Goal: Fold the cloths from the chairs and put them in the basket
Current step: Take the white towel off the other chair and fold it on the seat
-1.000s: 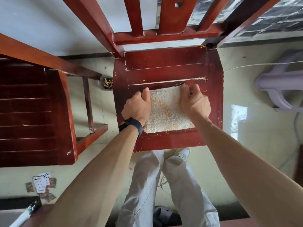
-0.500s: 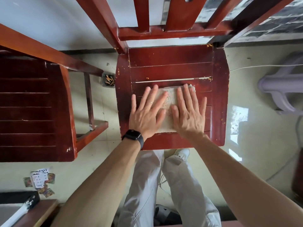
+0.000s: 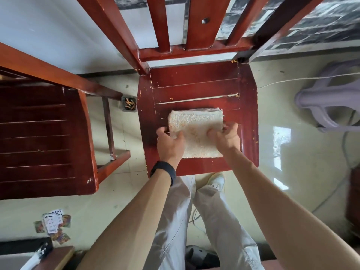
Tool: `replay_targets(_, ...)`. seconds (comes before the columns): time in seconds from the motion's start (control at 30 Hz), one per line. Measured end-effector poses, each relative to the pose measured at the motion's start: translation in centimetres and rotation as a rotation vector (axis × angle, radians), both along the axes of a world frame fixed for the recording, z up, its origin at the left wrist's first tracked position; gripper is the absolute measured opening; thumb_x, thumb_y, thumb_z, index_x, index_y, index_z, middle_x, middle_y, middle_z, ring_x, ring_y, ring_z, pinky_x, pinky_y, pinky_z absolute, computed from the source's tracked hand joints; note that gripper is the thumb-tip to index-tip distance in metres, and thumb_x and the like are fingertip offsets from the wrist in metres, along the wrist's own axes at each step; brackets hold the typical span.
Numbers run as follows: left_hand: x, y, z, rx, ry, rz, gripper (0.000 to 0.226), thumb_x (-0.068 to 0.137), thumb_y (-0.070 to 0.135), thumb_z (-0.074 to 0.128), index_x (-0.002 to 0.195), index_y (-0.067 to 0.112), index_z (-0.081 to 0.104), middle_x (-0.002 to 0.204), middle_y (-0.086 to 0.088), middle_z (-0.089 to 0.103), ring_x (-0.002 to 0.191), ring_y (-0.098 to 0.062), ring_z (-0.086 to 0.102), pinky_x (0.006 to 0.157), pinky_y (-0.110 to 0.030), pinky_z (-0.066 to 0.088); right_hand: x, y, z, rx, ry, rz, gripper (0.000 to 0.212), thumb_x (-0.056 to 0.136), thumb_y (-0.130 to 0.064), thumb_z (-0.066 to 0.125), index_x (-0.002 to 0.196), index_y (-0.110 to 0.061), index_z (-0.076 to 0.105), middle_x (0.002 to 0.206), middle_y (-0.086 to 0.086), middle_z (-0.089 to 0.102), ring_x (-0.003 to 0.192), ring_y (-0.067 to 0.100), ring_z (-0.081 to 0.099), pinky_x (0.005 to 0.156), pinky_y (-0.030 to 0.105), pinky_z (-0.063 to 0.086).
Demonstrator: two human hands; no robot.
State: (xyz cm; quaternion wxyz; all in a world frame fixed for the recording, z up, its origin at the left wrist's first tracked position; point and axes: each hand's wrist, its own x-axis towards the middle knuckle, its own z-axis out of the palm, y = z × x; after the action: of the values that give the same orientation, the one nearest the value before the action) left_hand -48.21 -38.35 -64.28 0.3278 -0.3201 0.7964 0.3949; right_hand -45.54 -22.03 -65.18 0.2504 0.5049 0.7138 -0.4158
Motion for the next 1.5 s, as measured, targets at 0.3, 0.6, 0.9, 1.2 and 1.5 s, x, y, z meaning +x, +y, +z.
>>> replay_targets(0.3,-3.3,-1.8,8.6,0.359,-0.078,-0.021,0.032,0.075,0.029,0.083,0.101,0.025,0.065,0.092,0.005,0.071,0.066,-0.001,0.065,0.062,-0.029,0.046,0.8,3.9,10.2,-0.137,0.180,0.014,0.036,0.080,-0.042,0.080,0.099,-0.016,0.064,0.082,-0.002,0.065,0.070,0.019,0.061,0.061,0.035,0.051)
replay_targets(0.6,-4.3,5.5,30.5,0.471,0.147,-0.324,0.112,0.053,0.059,0.083,0.149,0.018,0.041,0.153,0.000,0.044,0.139,-0.023,0.042,0.116,-0.047,0.033,6.4,11.8,31.8,-0.313,0.573,-0.107,0.042,0.084,-0.030,0.081,0.119,-0.014,0.063,0.108,0.009,0.075,0.098,0.028,0.073,0.079,0.046,0.062)
replay_targets(0.9,-0.7,17.9,47.7,0.749,0.191,-0.520,0.088,0.063,0.029,0.087,0.142,0.016,0.050,0.134,-0.005,0.062,0.125,-0.028,0.058,0.109,-0.046,0.041,14.9,21.0,49.6,-0.187,0.921,-0.211,0.045,0.074,-0.061,0.077,0.110,-0.036,0.066,0.105,0.005,0.076,0.095,0.022,0.075,0.072,0.036,0.061)
replay_targets(1.2,4.2,33.4,58.5,0.968,0.347,-0.910,0.036,0.076,0.046,0.079,0.108,0.036,0.066,0.099,0.016,0.075,0.090,-0.005,0.072,0.070,-0.025,0.053,24.2,27.7,58.4,0.376,1.081,-0.453,0.031,0.090,-0.065,0.057,0.107,-0.039,0.060,0.096,0.005,0.074,0.089,0.025,0.073,0.077,0.046,0.060)
replay_targets(1.5,15.5,42.2,57.4,0.914,0.557,-1.135,0.032,0.096,0.050,0.050,0.108,0.022,0.059,0.096,0.006,0.065,0.092,-0.015,0.062,0.082,-0.033,0.051,32.9,28.0,57.3,0.808,0.867,-0.846,0.011,0.099,-0.051,0.050,0.095,-0.040,0.053,0.077,-0.011,0.069,0.070,-0.001,0.064,0.065,0.024,0.049)
